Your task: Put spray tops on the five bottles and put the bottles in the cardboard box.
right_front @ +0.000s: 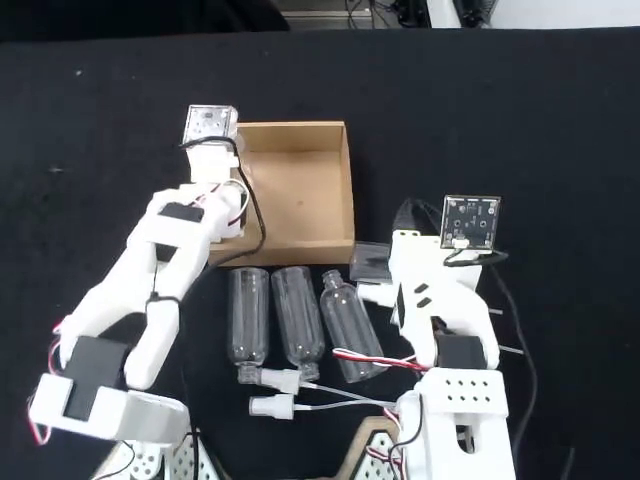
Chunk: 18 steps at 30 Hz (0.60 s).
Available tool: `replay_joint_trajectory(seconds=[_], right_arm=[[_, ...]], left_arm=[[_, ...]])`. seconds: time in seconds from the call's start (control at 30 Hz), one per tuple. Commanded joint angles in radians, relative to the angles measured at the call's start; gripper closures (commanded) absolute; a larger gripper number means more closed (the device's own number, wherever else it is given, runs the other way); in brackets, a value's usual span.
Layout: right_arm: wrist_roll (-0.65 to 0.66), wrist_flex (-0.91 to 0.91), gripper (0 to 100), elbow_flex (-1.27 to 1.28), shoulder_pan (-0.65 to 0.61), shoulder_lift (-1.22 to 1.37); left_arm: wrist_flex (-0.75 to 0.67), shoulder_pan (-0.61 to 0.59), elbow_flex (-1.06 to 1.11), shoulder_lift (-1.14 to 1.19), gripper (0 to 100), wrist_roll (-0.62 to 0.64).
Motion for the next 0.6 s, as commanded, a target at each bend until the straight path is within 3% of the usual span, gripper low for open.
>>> replay_joint_trajectory(seconds=[0.0, 0.57], right_arm=[[0.000, -0.029, 98.3, -0.004, 0.005, -0.022], [0.000, -0.029, 98.3, -0.004, 0.005, -0.022]], left_arm=[[-0.026, 0.007, -0.068, 0.025, 96, 0.002], [-0.114, 0.002, -0.062, 0.035, 96, 0.006]])
